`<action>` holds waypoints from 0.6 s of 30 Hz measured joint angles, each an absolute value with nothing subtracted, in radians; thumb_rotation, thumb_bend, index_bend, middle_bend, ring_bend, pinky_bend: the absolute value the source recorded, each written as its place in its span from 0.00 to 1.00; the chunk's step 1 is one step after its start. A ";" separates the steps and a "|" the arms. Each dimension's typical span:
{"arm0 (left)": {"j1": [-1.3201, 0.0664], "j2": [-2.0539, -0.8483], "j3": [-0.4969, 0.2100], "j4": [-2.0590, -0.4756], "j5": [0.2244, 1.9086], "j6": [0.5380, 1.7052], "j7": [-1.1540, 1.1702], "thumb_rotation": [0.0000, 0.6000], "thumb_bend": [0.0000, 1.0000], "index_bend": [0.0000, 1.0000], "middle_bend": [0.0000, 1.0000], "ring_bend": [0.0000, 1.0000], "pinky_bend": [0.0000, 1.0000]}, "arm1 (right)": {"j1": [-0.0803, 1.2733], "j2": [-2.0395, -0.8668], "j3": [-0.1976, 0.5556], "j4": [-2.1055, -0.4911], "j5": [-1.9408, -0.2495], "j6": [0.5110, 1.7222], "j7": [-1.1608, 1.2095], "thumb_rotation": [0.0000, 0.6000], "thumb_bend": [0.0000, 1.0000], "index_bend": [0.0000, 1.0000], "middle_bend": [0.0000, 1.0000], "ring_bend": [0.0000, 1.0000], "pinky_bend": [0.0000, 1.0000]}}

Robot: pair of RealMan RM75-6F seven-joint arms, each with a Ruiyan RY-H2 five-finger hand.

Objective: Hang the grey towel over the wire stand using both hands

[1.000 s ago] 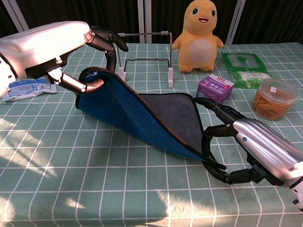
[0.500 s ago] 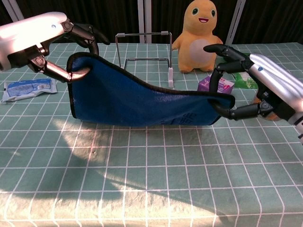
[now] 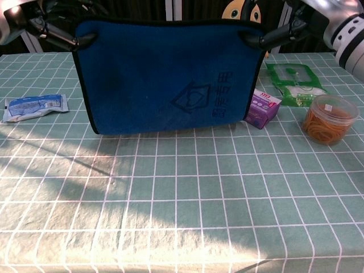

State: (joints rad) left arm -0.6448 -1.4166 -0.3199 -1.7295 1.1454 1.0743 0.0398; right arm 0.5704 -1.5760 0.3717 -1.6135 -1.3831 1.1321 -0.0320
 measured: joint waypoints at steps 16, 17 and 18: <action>-0.883 -1.436 -0.476 -1.503 0.810 0.885 0.119 1.00 0.48 0.81 0.20 0.10 0.21 | 0.839 -1.626 0.558 -1.406 -1.113 1.031 -0.231 1.00 0.59 1.00 0.05 0.00 0.00; -0.892 -1.439 -0.479 -1.487 0.796 0.879 0.122 1.00 0.48 0.81 0.20 0.10 0.21 | 0.854 -1.631 0.563 -1.385 -1.093 1.023 -0.238 1.00 0.59 1.00 0.05 0.00 0.00; -0.905 -1.444 -0.482 -1.465 0.779 0.871 0.125 1.00 0.48 0.81 0.20 0.10 0.21 | 0.868 -1.636 0.569 -1.363 -1.074 1.013 -0.244 1.00 0.59 1.00 0.05 0.00 0.00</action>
State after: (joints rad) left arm -0.9047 -1.4443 -0.4816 -1.4647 0.7792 0.8705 0.1251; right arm 0.8677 -1.6363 0.5685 -1.3635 -1.0743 1.0132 -0.2443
